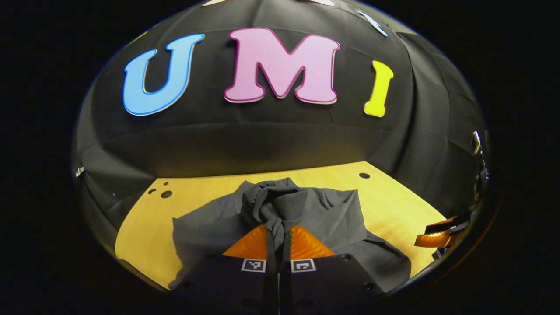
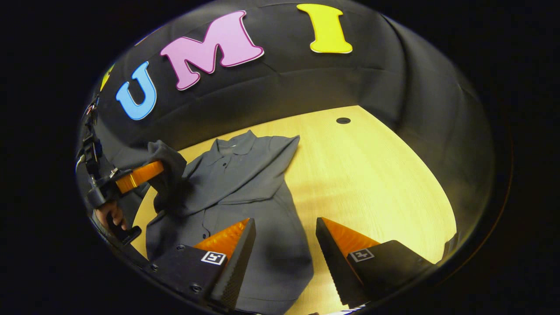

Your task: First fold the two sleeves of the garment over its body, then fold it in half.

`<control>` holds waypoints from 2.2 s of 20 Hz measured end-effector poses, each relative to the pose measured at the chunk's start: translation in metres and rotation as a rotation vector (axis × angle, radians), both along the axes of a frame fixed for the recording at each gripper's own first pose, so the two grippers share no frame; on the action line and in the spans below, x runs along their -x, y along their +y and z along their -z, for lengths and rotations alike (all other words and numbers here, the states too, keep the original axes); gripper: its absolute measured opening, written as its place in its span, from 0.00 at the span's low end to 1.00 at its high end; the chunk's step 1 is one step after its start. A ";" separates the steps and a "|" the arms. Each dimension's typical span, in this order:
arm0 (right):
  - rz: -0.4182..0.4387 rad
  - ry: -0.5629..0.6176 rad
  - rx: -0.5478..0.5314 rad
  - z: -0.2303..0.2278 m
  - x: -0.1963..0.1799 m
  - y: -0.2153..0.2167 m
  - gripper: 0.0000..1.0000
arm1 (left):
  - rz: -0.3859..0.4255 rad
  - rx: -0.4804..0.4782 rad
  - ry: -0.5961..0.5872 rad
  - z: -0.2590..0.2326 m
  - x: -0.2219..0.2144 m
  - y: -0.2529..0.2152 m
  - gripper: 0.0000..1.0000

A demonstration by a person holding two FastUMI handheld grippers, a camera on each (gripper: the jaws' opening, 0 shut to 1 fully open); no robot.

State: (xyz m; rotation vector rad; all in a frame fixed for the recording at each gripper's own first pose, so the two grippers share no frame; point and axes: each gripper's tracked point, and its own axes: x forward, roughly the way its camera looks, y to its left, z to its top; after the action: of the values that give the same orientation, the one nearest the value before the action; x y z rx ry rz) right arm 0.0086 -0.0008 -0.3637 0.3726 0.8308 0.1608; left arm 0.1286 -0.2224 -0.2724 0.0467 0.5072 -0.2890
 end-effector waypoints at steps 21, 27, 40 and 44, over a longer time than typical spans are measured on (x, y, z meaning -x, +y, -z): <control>-0.076 0.029 -0.006 0.019 0.005 -0.018 0.86 | 0.248 0.139 0.104 0.063 0.051 -0.100 0.75; -0.105 0.024 0.017 0.006 0.033 -0.005 0.86 | 0.248 0.098 0.068 0.042 0.087 -0.047 0.92; -0.108 0.135 0.071 0.011 0.137 0.021 0.96 | 0.075 -0.038 0.144 0.052 0.175 0.146 0.93; -0.073 0.174 0.103 0.018 0.157 0.026 0.96 | 0.028 -0.063 0.214 0.072 0.200 0.190 0.94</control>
State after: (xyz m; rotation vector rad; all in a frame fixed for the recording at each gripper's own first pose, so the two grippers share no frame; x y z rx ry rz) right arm -0.1481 0.0248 -0.3820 0.2613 1.0208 0.1546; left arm -0.0716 -0.0327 -0.3448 0.0849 0.7289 -0.3072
